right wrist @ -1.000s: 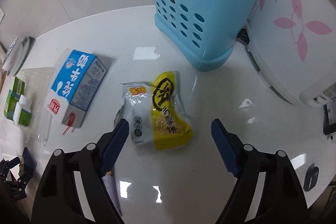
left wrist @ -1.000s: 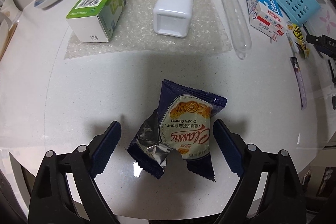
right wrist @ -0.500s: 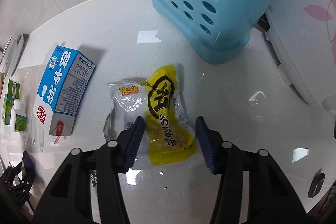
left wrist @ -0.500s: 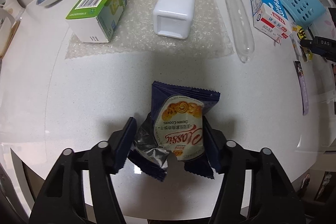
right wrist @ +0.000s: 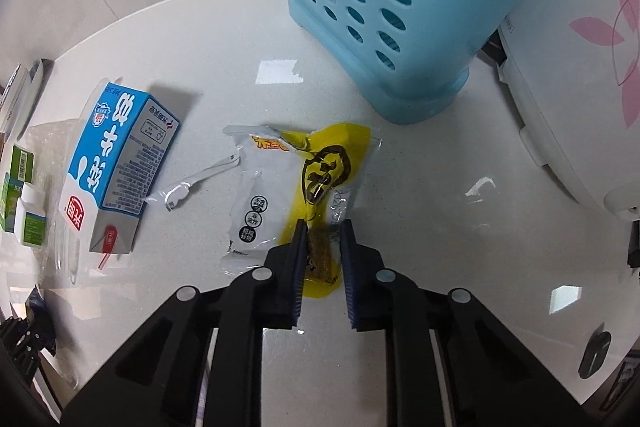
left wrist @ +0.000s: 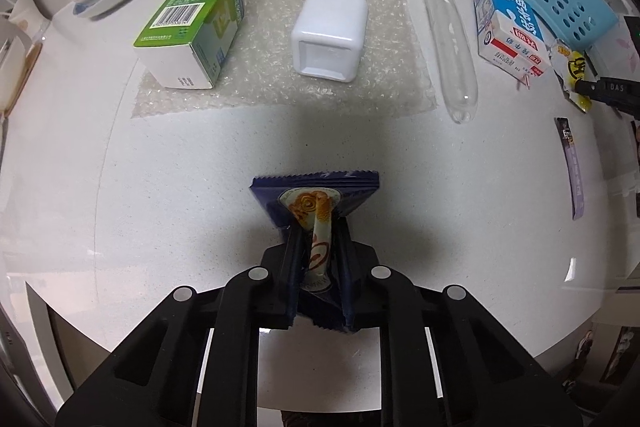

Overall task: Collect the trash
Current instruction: 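Close the left gripper on the blue wrapper while the right gripper grasps the yellow bag, then carry the blue wrapper and yellow bag with both grippers over the bin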

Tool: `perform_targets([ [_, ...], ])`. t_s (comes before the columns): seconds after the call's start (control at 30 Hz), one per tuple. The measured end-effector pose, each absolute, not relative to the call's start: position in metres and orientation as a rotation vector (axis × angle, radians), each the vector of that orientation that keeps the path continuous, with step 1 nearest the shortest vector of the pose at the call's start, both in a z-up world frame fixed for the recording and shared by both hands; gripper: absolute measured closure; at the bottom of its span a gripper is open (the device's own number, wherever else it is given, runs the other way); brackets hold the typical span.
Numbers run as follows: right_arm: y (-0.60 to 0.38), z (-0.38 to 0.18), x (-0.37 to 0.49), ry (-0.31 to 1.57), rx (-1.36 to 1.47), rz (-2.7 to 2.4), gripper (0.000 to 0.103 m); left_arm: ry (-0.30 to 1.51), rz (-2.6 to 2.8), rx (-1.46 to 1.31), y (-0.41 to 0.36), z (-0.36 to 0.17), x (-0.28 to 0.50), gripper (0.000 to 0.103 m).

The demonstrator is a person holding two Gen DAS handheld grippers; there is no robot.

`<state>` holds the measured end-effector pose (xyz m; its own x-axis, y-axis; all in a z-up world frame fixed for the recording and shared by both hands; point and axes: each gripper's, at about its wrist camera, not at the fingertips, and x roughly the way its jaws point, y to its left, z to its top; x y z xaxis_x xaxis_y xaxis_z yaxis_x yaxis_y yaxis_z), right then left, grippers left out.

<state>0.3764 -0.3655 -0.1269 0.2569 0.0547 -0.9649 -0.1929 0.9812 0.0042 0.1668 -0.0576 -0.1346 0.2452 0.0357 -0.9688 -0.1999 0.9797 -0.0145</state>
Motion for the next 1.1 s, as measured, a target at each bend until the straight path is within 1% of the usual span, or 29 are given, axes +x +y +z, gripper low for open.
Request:
perform_targets([
  [0.73,-0.369,-0.057,0.319,1.157,-0.143,0.271,0.089,1.239,0.234,-0.171,-0.061,-0.092,0.135,0.091],
  [1.1,-0.361,-0.007,0.259,1.077,-0.1,0.233,0.089,1.186,0.143,-0.158,-0.051,-0.065,0.108,0.091],
])
